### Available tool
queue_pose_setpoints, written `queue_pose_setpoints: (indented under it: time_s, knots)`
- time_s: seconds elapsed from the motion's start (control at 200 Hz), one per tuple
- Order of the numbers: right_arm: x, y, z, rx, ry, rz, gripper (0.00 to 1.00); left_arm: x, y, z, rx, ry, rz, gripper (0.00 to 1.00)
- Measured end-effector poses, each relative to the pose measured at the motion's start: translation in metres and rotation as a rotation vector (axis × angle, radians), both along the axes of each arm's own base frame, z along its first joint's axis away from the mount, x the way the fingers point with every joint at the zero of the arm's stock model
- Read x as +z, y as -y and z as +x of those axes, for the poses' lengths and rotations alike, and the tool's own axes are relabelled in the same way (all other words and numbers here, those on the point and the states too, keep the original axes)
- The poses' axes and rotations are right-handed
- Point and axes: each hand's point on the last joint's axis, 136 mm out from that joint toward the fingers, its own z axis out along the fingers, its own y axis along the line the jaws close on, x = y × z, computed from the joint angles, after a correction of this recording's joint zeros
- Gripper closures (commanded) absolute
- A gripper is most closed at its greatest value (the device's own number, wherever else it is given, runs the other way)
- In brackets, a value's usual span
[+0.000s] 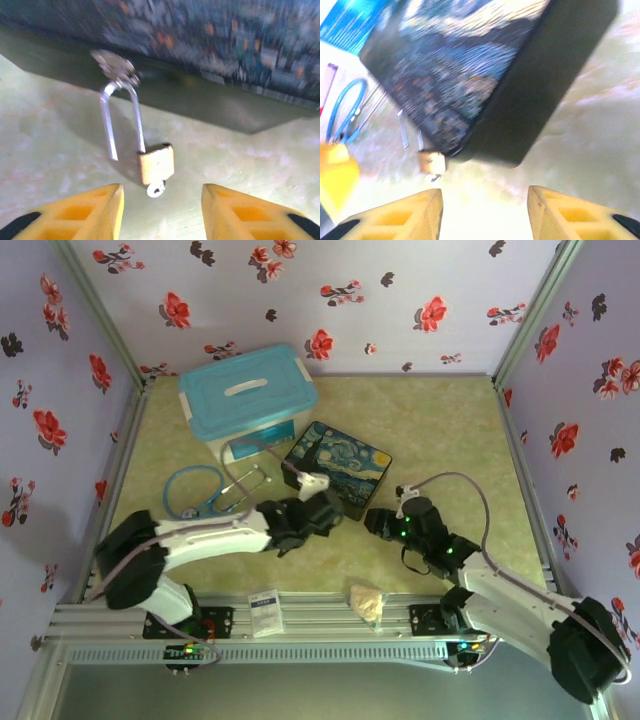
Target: Unlock the padlock with the key
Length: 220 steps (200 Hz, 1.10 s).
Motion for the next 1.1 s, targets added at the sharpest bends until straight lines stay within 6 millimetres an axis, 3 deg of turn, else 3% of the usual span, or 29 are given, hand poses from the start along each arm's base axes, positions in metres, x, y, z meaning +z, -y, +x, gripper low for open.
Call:
queue_pose_setpoints:
  time_s: [0.09, 0.17, 0.29, 0.45, 0.575, 0.85, 1.1]
  knots:
    - [-0.001, -0.021, -0.014, 0.060, -0.010, -0.015, 0.42, 0.027, -0.020, 0.025, 0.055, 0.028, -0.090, 0.48]
    - [-0.008, -0.037, -0.017, 0.088, -0.029, -0.054, 0.40, 0.035, -0.038, 0.039, 0.094, 0.040, -0.127, 0.44]
    - [-0.024, -0.058, -0.010, 0.092, -0.064, -0.143, 0.39, 0.024, -0.054, 0.044, 0.112, 0.009, -0.156, 0.43]
    - [-0.031, -0.083, 0.013, 0.060, -0.061, -0.190, 0.39, 0.006, -0.059, 0.041, 0.102, -0.039, -0.172, 0.43]
    - [-0.036, -0.088, 0.023, 0.030, -0.056, -0.209, 0.38, 0.000, -0.058, 0.036, 0.084, -0.055, -0.186, 0.43]
    - [-0.059, -0.098, 0.026, 0.034, -0.075, -0.231, 0.39, -0.007, -0.063, 0.028, 0.079, -0.059, -0.203, 0.43]
    - [-0.068, -0.108, 0.032, 0.036, -0.075, -0.235, 0.43, -0.006, -0.064, 0.028, 0.078, -0.051, -0.213, 0.43]
